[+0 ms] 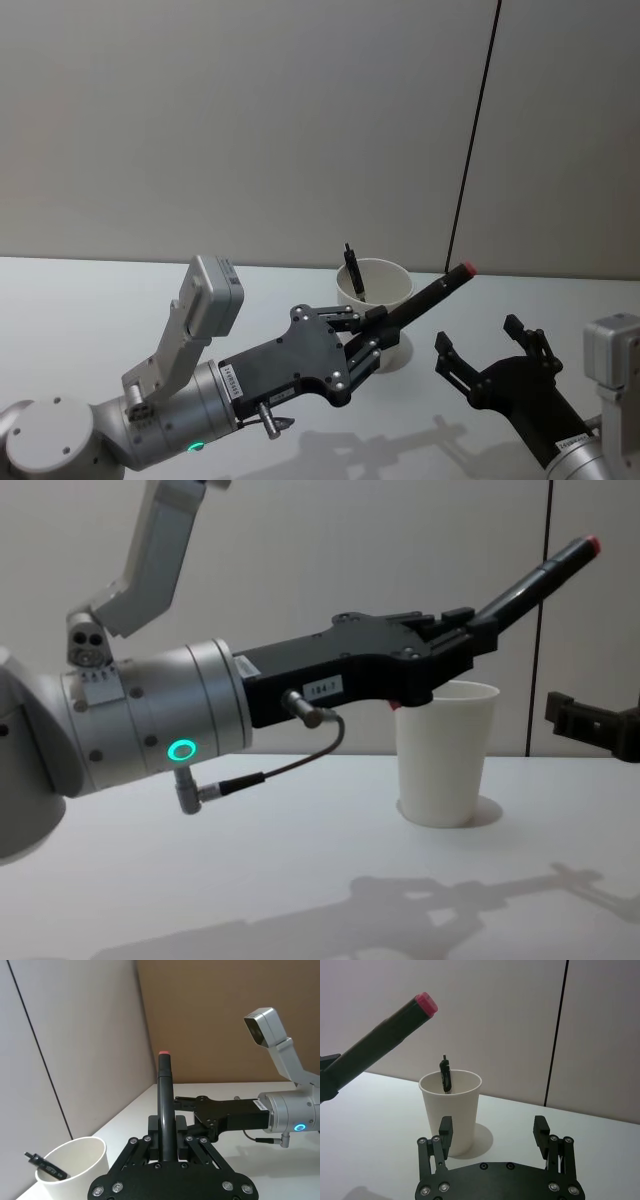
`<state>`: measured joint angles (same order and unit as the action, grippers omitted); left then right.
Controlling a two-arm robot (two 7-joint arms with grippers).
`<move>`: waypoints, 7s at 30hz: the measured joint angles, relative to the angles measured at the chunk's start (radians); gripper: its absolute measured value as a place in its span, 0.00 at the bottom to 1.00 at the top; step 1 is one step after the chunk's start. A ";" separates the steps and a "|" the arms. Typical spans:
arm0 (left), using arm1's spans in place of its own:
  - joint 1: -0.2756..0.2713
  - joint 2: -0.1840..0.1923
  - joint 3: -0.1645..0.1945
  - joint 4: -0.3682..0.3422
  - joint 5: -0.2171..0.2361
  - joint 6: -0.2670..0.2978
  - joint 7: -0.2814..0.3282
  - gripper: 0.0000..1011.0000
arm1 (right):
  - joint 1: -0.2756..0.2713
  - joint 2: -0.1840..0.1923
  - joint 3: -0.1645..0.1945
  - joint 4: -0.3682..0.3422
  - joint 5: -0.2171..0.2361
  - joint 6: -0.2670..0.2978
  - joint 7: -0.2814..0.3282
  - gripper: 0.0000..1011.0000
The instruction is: Place the pen into the pen holder.
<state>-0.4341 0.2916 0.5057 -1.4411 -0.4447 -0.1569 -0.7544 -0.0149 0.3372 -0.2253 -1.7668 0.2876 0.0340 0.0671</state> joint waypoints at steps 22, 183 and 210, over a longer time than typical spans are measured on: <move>-0.024 -0.012 0.020 0.034 -0.007 -0.028 -0.036 0.20 | -0.096 0.016 0.085 -0.081 0.186 -0.002 0.132 0.99; -0.029 -0.014 0.024 0.040 -0.008 -0.032 -0.043 0.20 | -0.120 -0.127 0.016 -0.238 0.746 0.088 0.026 0.81; -0.029 -0.014 0.024 0.040 -0.009 -0.032 -0.043 0.20 | -0.117 -0.128 0.013 -0.236 0.745 0.085 0.021 0.19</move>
<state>-0.4629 0.2774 0.5294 -1.4012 -0.4535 -0.1893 -0.7972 -0.1316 0.2092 -0.2125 -2.0030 1.0321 0.1186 0.0878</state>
